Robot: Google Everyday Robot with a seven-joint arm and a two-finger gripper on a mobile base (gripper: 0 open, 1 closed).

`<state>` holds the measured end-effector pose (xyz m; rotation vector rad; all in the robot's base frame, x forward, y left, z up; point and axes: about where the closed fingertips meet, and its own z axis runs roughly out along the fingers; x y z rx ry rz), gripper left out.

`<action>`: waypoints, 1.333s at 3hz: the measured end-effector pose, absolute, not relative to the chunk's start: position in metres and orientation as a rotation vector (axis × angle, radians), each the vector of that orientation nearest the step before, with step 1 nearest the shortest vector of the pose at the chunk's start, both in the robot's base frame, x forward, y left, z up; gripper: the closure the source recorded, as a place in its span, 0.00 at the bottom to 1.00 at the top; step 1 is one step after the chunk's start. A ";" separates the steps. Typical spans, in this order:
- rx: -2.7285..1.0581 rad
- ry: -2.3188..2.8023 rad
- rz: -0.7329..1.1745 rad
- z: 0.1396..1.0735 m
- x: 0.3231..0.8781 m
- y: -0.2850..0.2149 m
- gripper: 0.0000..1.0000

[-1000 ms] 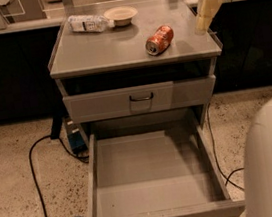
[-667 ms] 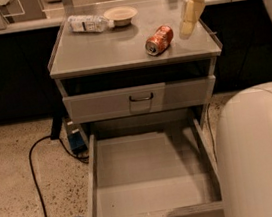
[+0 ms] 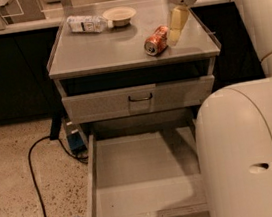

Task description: Place coke can into middle drawer

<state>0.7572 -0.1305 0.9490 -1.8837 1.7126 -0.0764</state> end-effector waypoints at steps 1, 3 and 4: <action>-1.862 1.728 -0.075 0.944 0.762 -0.135 0.00; -1.711 1.854 -0.006 0.895 0.781 -0.177 0.00; -1.711 1.844 0.086 0.864 0.786 -0.173 0.00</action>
Offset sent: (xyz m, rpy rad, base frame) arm 0.0322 -0.0677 -0.0397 0.0568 0.0492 -0.1798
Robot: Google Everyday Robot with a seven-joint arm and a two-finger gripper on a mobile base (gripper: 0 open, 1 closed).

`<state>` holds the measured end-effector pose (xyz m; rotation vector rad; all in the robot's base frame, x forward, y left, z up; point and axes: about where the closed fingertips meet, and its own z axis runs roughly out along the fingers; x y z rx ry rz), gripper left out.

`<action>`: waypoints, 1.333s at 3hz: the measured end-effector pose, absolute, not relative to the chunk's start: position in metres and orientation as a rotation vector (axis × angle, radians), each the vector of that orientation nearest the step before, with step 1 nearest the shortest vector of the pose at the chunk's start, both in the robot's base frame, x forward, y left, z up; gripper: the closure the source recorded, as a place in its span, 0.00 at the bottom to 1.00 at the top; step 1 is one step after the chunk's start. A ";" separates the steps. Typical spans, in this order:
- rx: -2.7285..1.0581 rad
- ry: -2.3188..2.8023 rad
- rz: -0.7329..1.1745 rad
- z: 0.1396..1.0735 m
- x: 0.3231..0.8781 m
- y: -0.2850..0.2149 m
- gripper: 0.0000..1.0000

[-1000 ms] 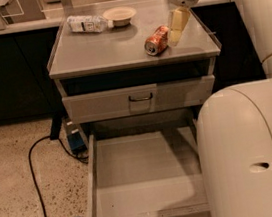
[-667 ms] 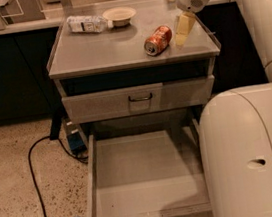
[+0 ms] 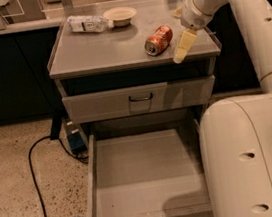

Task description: Place coke can into middle drawer

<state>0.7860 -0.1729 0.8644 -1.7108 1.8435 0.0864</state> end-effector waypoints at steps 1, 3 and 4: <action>-1.755 1.775 0.126 0.849 0.795 -0.155 0.00; -1.746 1.733 0.066 0.845 0.817 -0.142 0.00; -1.758 1.686 0.039 0.841 0.831 -0.129 0.00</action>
Offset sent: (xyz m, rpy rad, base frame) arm 0.0056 0.0133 -0.0143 0.0179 0.0044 0.0495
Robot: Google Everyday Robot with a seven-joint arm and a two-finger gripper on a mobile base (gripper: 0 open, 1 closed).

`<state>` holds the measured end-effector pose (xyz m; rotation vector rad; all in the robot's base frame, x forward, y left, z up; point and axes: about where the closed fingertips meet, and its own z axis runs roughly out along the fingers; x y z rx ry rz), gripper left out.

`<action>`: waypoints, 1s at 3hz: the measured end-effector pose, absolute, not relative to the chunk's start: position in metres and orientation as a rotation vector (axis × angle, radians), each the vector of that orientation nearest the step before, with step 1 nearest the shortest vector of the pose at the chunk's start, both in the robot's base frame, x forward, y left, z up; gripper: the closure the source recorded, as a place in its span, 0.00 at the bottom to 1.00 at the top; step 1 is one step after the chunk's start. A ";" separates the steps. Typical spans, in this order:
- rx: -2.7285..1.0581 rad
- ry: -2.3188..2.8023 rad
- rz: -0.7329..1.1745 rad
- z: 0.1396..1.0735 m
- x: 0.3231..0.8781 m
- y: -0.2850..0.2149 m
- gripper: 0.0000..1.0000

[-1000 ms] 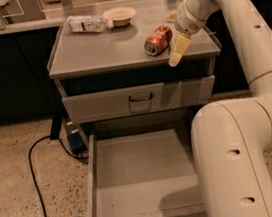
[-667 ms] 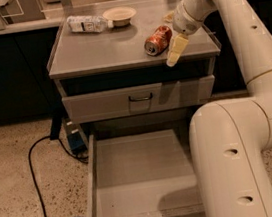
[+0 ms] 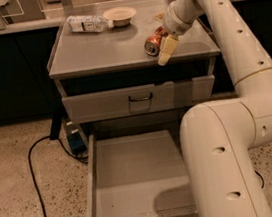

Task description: Place coke can into middle drawer

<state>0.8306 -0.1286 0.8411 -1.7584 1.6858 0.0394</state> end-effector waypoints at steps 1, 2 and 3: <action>-1.763 1.672 0.032 0.840 0.834 -0.125 0.00; -1.763 1.672 0.032 0.840 0.834 -0.125 0.17; -1.763 1.672 0.033 0.840 0.834 -0.125 0.40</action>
Offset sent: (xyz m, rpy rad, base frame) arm 0.0034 0.0039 -0.0013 -0.0011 -0.0106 0.0075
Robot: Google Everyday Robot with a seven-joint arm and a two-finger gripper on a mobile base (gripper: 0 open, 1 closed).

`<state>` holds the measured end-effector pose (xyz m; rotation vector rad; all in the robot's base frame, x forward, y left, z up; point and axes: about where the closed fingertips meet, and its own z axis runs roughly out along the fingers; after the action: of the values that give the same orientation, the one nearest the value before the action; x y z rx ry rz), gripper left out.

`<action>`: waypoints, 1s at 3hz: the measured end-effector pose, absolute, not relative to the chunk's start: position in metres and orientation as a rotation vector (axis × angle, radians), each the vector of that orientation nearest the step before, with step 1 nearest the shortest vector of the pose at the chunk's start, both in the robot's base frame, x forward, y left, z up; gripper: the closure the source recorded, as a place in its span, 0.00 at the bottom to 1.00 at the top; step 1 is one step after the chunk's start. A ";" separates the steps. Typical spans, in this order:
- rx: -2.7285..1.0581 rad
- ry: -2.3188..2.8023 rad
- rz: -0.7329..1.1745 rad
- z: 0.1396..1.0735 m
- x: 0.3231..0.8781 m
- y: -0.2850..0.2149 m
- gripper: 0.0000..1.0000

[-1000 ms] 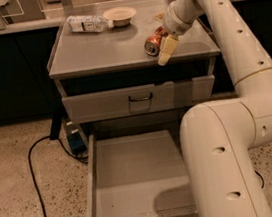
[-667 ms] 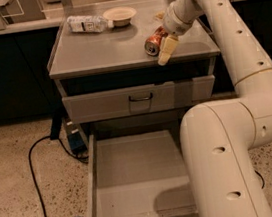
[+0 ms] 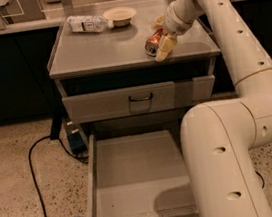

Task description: Place coke can into middle drawer

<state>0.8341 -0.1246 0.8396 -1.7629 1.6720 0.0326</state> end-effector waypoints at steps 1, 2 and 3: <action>-1.762 1.672 0.033 0.840 0.834 -0.125 0.64; -1.694 1.651 0.059 0.858 0.832 -0.128 0.87; -1.561 1.590 0.141 0.893 0.823 -0.137 1.00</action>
Offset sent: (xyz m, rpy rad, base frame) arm -0.0176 -0.0132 0.0474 0.1500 -0.0610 -0.0452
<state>0.8227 -0.1375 0.8928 -1.5609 1.5904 0.1414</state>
